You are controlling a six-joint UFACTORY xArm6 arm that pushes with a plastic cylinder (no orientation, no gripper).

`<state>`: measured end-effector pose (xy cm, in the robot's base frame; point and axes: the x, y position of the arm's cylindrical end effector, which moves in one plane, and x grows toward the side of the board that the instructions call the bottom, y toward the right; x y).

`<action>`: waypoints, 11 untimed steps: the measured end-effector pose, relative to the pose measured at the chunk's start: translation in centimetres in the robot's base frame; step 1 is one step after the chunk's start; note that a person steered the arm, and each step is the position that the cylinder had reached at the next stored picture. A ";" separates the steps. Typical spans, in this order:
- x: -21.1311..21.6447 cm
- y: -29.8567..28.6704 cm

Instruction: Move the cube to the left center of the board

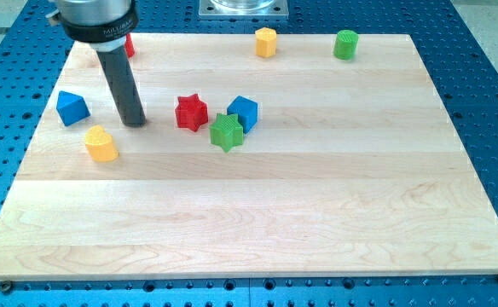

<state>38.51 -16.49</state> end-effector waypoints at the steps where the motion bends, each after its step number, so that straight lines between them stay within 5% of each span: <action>1: -3.1 4.2; 5: 2.1 26.7; 6: 1.2 20.4; 7: 5.9 21.4; 9: 4.6 32.4; 10: 8.6 30.3; 11: 7.4 36.9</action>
